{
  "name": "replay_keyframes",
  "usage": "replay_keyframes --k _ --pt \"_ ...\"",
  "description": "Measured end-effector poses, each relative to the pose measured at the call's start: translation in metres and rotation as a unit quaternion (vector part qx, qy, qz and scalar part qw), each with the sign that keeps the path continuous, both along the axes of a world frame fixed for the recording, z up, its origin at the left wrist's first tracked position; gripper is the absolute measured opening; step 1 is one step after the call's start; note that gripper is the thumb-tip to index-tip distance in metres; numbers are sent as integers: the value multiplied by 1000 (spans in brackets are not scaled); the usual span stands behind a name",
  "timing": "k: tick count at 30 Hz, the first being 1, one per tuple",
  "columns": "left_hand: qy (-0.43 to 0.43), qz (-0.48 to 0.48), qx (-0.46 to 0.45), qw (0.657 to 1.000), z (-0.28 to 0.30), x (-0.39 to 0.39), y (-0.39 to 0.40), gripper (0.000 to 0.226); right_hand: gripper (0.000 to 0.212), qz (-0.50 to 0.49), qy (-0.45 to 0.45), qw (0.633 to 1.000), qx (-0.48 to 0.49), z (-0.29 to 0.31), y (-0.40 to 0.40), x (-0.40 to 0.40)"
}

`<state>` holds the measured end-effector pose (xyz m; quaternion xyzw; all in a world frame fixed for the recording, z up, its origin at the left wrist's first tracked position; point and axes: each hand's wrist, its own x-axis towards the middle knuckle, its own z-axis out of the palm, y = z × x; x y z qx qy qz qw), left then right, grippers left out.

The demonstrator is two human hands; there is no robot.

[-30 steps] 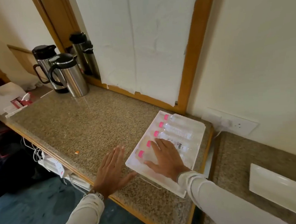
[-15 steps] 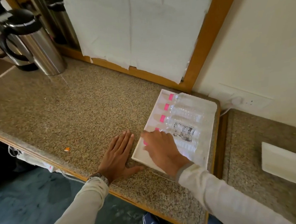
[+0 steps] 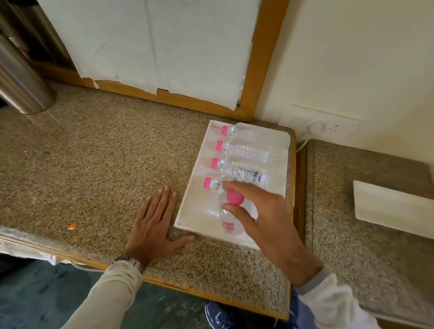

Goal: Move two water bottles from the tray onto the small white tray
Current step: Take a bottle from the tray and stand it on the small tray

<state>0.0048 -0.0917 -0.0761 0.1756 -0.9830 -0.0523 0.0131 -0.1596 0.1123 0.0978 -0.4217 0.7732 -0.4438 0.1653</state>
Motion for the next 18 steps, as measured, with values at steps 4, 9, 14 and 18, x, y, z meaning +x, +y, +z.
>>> replay_keyframes --k 4,9,14,18 --pt "-11 -6 1 1000 1 -1 0 116 35 -2 4 1000 -14 2 9 -11" --pt "-1 21 11 1000 14 -5 6 116 37 -22 -29 997 -72 11 35 -32" --pt "53 45 -2 998 48 -40 43 110 39 -49 -88 984 -147 37 81 -75" --pt "64 7 28 998 60 -103 102 111 42 -50 -86 986 -135 51 128 -124"
